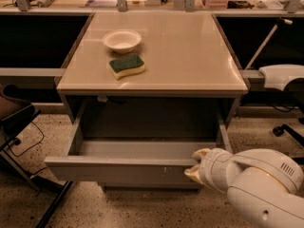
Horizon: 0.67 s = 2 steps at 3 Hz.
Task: Open top drawer
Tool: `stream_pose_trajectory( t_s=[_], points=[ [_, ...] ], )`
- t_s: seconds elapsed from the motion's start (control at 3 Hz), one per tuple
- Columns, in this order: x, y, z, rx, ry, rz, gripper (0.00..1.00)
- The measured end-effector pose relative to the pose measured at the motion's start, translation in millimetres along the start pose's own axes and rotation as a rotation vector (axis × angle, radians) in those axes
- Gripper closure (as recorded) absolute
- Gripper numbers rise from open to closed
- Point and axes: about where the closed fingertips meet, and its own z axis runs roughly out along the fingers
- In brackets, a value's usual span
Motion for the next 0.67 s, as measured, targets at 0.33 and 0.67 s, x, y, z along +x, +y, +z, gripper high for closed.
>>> stream_pose_trajectory(
  t_s=[0.33, 0.67],
  points=[
    [5.4, 8.4, -5.8, 0.002, 0.0, 0.012, 1.0],
    [4.8, 8.0, -7.3, 0.002, 0.0, 0.012, 1.0]
  ],
)
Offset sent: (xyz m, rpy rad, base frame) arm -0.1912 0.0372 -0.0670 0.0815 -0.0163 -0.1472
